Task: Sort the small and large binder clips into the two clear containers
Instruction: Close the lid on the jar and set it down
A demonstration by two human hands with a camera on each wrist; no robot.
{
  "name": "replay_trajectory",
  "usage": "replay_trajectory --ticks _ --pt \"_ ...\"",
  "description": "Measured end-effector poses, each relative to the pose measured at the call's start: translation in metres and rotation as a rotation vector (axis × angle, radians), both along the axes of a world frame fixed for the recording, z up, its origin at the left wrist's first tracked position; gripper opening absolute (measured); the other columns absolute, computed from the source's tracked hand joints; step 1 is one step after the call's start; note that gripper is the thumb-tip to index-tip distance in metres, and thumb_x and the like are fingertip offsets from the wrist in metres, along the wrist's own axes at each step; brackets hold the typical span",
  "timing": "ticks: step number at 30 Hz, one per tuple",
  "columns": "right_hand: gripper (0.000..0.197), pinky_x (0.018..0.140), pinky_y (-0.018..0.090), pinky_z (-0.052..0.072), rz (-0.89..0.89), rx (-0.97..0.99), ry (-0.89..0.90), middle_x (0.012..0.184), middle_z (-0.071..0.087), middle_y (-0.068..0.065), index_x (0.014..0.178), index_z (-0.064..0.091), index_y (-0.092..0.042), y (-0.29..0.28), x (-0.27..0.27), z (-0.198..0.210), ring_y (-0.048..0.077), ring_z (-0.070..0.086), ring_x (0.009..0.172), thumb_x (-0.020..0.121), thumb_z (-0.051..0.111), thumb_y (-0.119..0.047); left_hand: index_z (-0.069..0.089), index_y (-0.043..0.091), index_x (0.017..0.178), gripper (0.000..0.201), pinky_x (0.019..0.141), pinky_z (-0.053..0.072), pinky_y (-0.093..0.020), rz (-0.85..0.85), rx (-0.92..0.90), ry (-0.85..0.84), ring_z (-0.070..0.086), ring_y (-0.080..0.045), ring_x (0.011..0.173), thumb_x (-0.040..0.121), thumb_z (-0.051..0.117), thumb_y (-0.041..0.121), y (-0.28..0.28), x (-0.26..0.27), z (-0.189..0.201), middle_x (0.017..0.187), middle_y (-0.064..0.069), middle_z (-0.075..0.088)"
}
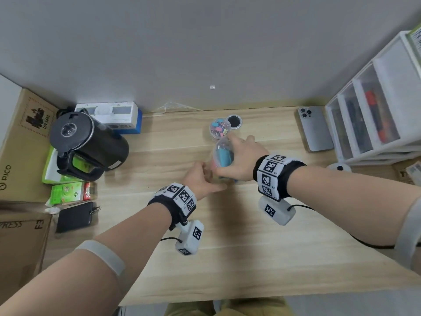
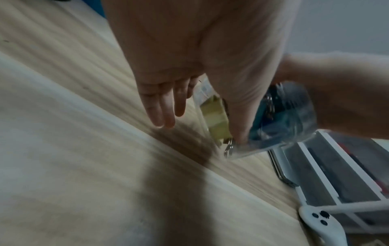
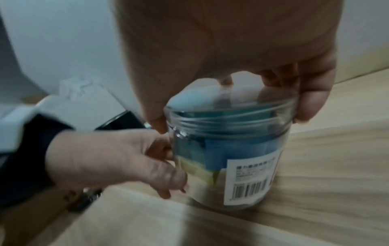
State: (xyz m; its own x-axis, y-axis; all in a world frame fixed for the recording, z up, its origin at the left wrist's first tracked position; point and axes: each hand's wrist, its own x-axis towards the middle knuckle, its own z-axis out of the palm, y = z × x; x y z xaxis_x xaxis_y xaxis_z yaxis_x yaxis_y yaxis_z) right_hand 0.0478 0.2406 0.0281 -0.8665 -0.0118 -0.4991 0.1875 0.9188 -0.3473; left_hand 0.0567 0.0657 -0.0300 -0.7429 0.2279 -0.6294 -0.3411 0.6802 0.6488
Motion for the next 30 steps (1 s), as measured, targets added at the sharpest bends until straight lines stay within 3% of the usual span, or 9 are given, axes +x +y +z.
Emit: replay_trajectory --ticks 3,6,8,11,13,15,21,26,30 --pt "0.111 0.076 0.040 0.046 0.155 0.210 0.103 0.112 0.041 0.014 0.147 0.014 -0.035 0.003 0.003 -0.013 0.034 0.049 0.096 0.055 0.055 -0.081 0.046 0.015 0.127 0.095 0.094 0.054 -0.041 -0.122 -0.080 0.045 0.061 -0.021 0.115 0.049 0.086 0.048 0.006 -0.010 -0.005 0.128 -0.003 0.058" --pt "0.117 0.071 0.038 0.043 0.299 0.344 0.135 0.116 0.040 0.016 0.151 0.009 -0.034 0.012 0.009 -0.025 0.033 0.047 0.096 0.054 0.058 -0.077 0.030 0.021 0.154 0.105 0.092 0.055 -0.039 -0.102 0.007 -0.013 0.059 -0.024 0.120 0.060 0.076 0.027 0.010 -0.017 -0.004 0.148 -0.006 0.044" --pt "0.120 0.078 0.040 0.045 0.325 0.354 0.145 0.120 0.040 0.015 0.152 0.008 -0.032 0.017 0.012 -0.029 0.033 0.046 0.099 0.054 0.058 -0.078 0.035 0.021 0.153 0.083 0.074 0.054 -0.035 0.012 0.151 -0.092 0.064 -0.023 0.097 0.079 0.070 0.011 0.013 -0.019 0.000 0.137 -0.009 0.052" --pt "0.129 0.085 0.042 0.047 0.290 0.307 0.162 0.125 0.043 0.013 0.153 0.007 -0.020 0.020 0.014 -0.035 0.032 0.048 0.107 0.051 0.058 -0.081 0.047 0.031 0.143 0.061 0.073 0.055 -0.038 0.082 0.249 -0.118 0.065 -0.019 0.081 0.087 0.070 0.021 0.021 -0.022 0.001 0.122 -0.010 0.061" --pt "0.135 0.092 0.042 0.048 0.262 0.252 0.157 0.129 0.043 0.011 0.152 0.009 -0.014 0.022 0.014 -0.037 0.032 0.047 0.114 0.048 0.060 -0.083 0.047 0.037 0.140 0.067 0.084 0.060 -0.043 0.030 0.278 -0.067 0.071 -0.018 0.088 0.081 0.078 0.031 0.023 -0.020 -0.002 0.119 -0.005 0.065" --pt "0.135 0.100 0.040 0.045 0.270 0.207 0.158 0.131 0.042 0.012 0.152 0.011 -0.010 0.025 0.013 -0.039 0.031 0.044 0.119 0.049 0.061 -0.082 0.041 0.040 0.143 0.092 0.095 0.057 -0.045 -0.059 0.297 -0.046 0.071 -0.019 0.104 0.066 0.091 0.035 0.022 -0.019 -0.002 0.122 0.003 0.068" --pt "0.134 0.110 0.036 0.036 0.304 0.088 0.206 0.131 0.039 0.010 0.149 0.019 -0.008 0.035 0.012 -0.040 0.027 0.036 0.126 0.047 0.071 -0.078 0.031 0.040 0.149 0.124 0.105 0.050 -0.049 -0.249 0.343 -0.049 0.062 -0.019 0.124 0.048 0.100 0.018 0.014 -0.024 -0.018 0.137 0.005 0.061" --pt "0.135 0.115 0.046 0.030 0.282 0.055 0.216 0.141 0.031 0.014 0.151 0.013 -0.007 0.037 0.016 -0.054 0.032 0.026 0.136 0.052 0.058 -0.087 0.034 0.031 0.147 0.112 0.097 0.047 -0.017 -0.228 0.337 0.046 0.057 0.012 0.115 0.056 0.096 0.006 0.026 -0.024 -0.022 0.131 0.015 0.060" --pt "0.133 0.113 0.051 0.030 0.281 0.084 0.226 0.143 0.031 0.014 0.152 0.011 -0.009 0.037 0.016 -0.059 0.034 0.027 0.135 0.055 0.051 -0.091 0.043 0.043 0.142 0.104 0.102 0.052 -0.040 -0.136 0.260 0.145 0.063 -0.003 0.116 0.051 0.091 0.031 0.030 -0.020 -0.033 0.125 0.018 0.067"
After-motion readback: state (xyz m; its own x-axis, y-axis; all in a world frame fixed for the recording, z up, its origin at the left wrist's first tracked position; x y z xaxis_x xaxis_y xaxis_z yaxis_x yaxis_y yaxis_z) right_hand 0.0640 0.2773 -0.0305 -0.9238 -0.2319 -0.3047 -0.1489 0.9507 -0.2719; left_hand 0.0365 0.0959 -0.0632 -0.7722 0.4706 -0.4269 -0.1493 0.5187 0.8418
